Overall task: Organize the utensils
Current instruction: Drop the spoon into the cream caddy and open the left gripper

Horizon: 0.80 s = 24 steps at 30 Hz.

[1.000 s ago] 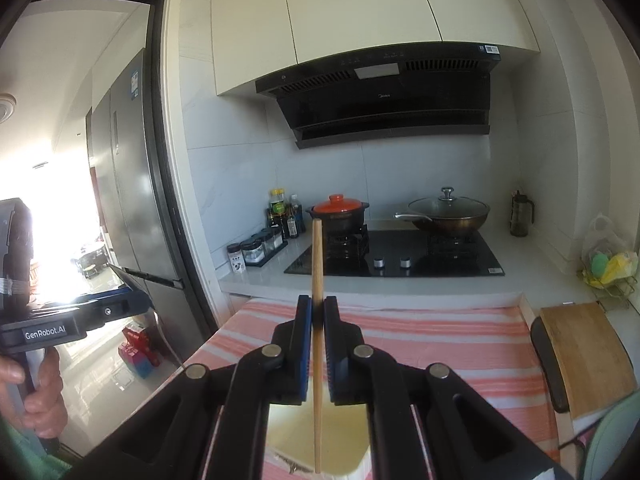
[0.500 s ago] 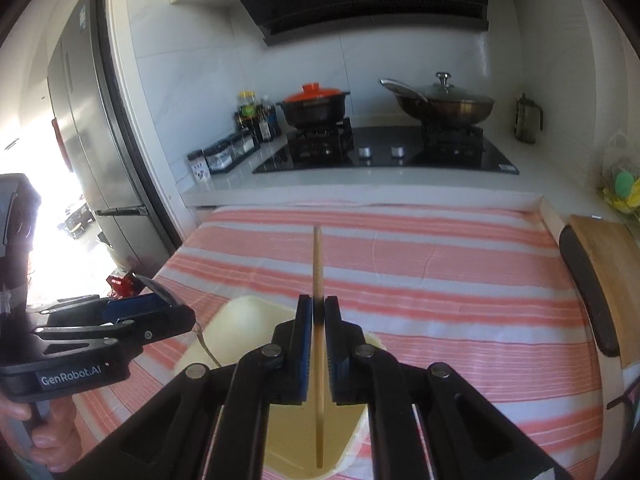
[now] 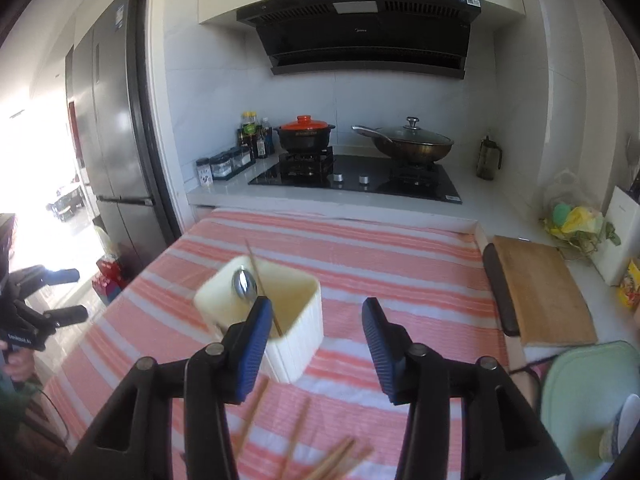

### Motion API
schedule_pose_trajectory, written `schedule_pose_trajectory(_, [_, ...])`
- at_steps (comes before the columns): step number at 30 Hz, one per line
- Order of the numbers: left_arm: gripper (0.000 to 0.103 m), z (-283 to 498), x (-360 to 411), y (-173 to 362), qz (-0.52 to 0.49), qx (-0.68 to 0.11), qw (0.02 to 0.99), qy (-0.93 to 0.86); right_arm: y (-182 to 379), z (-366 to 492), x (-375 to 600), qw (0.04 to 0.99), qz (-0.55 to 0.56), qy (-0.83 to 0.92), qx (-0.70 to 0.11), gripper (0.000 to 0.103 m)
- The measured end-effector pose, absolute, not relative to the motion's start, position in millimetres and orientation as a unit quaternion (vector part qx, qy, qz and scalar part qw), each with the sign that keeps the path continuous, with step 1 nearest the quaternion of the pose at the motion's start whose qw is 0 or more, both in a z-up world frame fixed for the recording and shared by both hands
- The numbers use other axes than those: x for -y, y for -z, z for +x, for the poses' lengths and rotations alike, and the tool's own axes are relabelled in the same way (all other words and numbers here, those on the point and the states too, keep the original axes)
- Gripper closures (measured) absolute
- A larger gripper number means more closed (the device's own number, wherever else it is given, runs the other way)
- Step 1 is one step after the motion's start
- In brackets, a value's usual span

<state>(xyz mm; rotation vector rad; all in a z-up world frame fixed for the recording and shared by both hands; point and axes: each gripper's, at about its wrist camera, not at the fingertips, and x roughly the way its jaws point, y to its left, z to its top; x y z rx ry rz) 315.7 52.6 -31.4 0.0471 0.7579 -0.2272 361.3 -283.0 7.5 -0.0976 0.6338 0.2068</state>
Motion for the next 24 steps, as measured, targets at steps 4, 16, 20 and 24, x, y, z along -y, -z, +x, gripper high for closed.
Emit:
schedule_pose_trajectory(4, [0.009,259,-50,90,0.003,-0.387,0.918,0.084,38,289,293,0.944,-0.06,-0.062,-0.317,0.055])
schedule_pose_trajectory(16, [0.009,217,-26,172,-0.053,-0.438,0.895,0.055,173,151,293,0.935,-0.014,0.05,-0.351,0.055])
schedule_pose_trajectory(20, [0.009,214,-17,169,-0.049,-0.433,0.899,0.055,182,143,298,0.931,0.0,0.048,-0.361,0.055])
schedule_pose_trajectory(24, [0.009,211,-8,173,-0.048,-0.438,0.896,0.06,186,140,298,0.932,0.016,0.045,-0.36,0.055])
